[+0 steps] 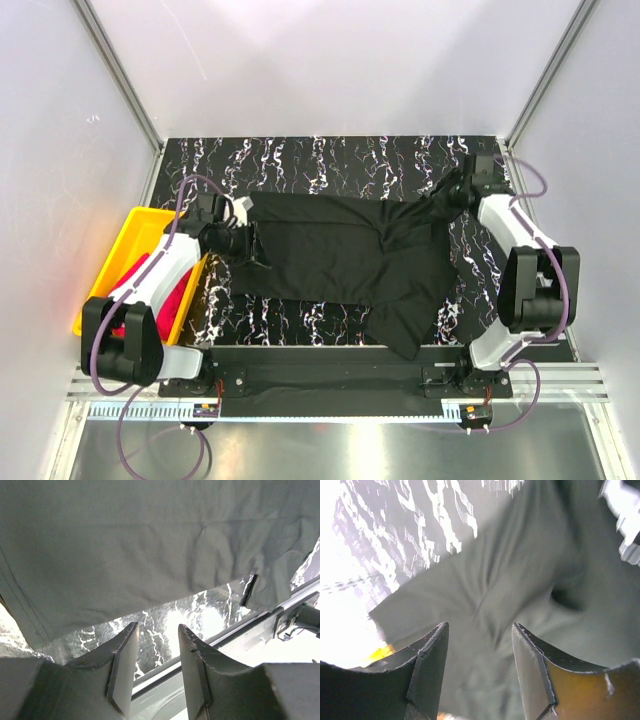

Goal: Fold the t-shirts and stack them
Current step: Fold the tshirt

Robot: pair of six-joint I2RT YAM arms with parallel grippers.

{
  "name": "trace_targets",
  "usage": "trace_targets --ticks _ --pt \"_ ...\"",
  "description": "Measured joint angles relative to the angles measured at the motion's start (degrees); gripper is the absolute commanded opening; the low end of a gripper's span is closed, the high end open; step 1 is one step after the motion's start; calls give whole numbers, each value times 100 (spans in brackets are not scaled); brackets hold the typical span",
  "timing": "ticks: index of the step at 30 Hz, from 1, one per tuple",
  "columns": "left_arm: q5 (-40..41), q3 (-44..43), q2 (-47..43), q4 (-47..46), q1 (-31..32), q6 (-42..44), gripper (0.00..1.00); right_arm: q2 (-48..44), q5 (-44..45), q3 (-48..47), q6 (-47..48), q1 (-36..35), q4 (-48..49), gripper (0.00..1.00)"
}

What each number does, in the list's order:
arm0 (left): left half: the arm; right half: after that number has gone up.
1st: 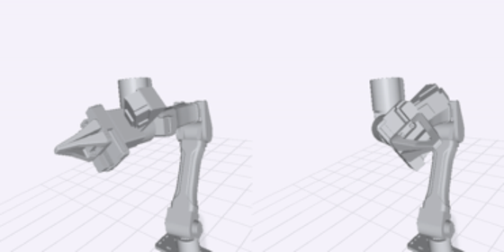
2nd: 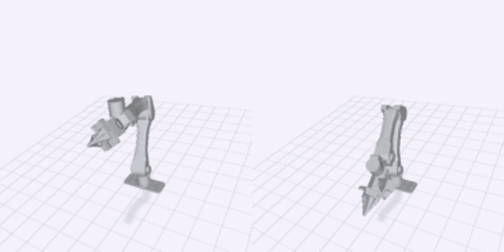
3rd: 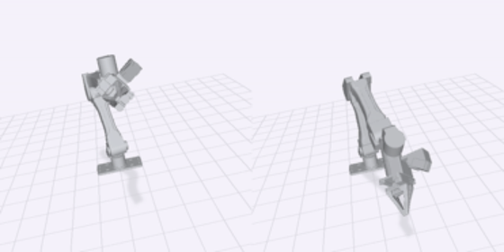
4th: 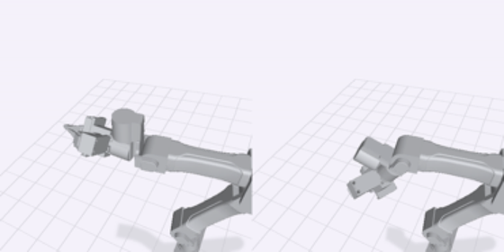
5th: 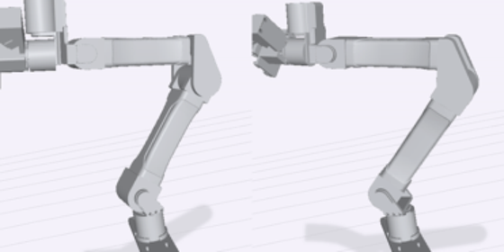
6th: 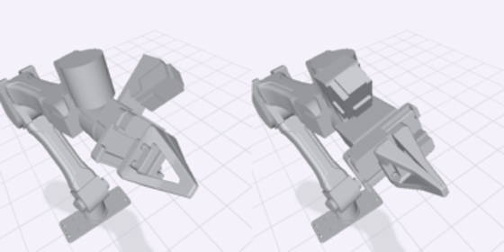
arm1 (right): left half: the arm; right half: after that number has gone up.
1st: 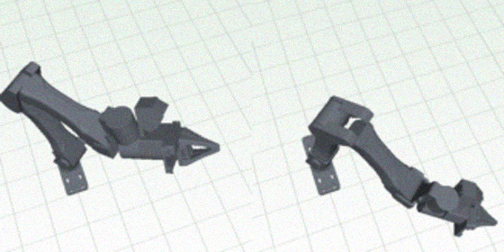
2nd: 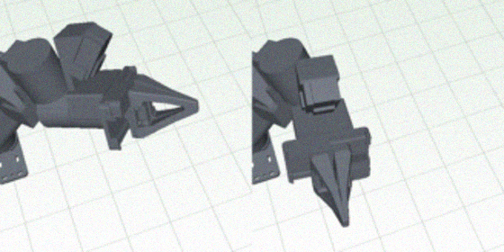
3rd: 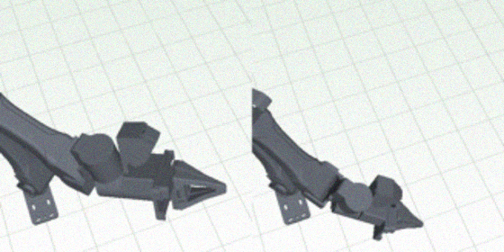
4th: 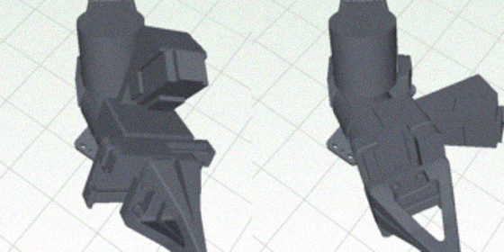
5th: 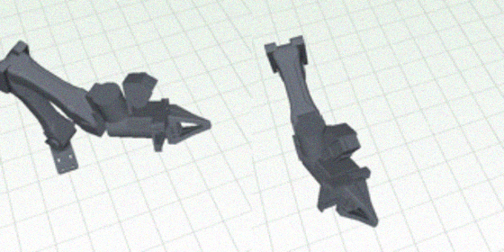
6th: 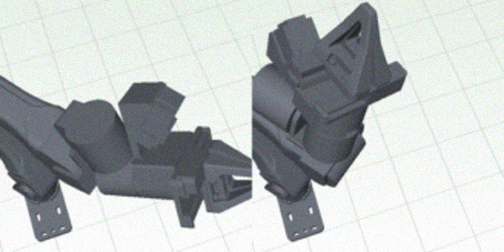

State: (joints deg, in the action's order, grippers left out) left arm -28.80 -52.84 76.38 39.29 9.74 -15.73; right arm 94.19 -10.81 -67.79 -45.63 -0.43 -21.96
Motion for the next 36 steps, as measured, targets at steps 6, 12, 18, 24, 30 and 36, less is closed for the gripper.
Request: trace_targets --ticks 6,12,18,24,30,36 --pt "11 -702 695 -144 0 -214 42 728 306 -955 1167 24 -348 52" --pt "116 -1742 1908 -483 -76 -651 41 1880 800 -1775 1685 7 -599 14" --pt "304 -2736 3191 -839 -315 -1106 41 2522 1113 -2382 2035 7 -671 12" --pt "350 -3528 4186 -1058 -579 -1502 41 2817 1233 -2485 2140 103 -669 12" --pt "378 -3685 4721 -1071 -826 -1731 41 3141 1298 -2730 2107 387 -765 13" --pt "256 -3982 4996 -1080 -957 -1974 40 3534 1440 -3423 1768 481 -1193 18"
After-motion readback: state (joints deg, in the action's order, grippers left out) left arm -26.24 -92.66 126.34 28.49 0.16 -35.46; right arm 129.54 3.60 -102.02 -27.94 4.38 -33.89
